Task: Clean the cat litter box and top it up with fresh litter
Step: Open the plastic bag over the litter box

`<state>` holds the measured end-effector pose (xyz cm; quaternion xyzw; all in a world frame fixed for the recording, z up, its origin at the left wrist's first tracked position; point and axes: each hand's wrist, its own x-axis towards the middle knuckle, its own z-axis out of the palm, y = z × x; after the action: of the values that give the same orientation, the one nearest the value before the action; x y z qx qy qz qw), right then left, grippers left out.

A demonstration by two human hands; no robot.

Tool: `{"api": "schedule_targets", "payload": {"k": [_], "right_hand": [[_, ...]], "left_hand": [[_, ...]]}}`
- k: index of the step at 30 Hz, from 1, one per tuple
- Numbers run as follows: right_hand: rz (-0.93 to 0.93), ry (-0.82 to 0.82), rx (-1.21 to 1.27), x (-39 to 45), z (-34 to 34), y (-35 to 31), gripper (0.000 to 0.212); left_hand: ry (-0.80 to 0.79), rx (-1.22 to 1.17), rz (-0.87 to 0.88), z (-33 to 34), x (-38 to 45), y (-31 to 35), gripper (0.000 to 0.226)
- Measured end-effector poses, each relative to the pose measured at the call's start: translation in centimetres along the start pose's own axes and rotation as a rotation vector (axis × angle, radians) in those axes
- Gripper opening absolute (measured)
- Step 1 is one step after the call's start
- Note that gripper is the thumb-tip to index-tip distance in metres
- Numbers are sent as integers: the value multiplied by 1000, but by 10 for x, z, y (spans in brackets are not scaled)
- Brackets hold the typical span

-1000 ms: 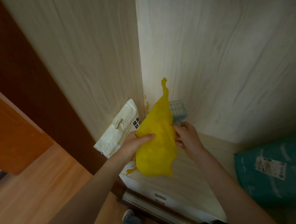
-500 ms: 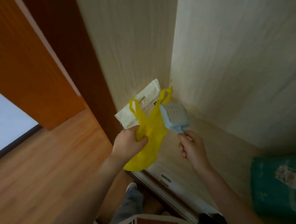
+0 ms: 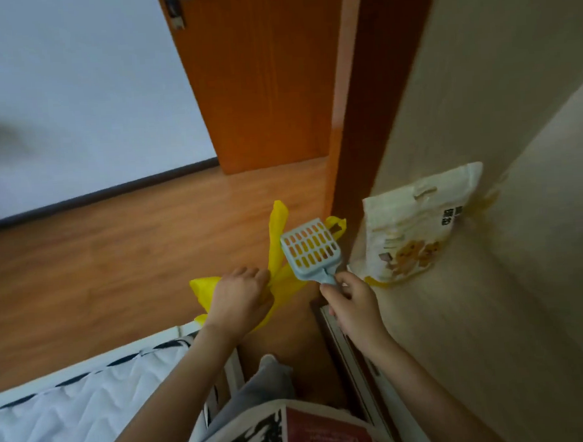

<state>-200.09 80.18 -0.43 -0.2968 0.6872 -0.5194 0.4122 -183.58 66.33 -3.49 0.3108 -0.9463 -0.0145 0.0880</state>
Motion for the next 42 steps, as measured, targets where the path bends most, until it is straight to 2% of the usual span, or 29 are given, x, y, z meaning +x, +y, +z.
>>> {"api": "schedule_targets", "payload": {"k": [8,10,14,21,32,42], "right_hand": [[3,-186,-87,67,102,-23,24],[-3,-186,-110,80,123,-31,24],[6,-218,-112,114,179,-50,24],[2,-292,-130,163,245,-83,17],[-159,-562,-388,286,335,-96,26],[-496,-816,-663,446,416,-153,19]], "left_hand": [[-4,54,-338,-17,-47,-98,15],[-19,68,-368,-22,-49,-117,16],[-63,118,-418,-33,-50,-173,40],[-49,104,-522,-35,-48,-236,42],[13,94,-754,-11,1,-318,40],[9,148,-1100,-18,89,-408,40]]}}
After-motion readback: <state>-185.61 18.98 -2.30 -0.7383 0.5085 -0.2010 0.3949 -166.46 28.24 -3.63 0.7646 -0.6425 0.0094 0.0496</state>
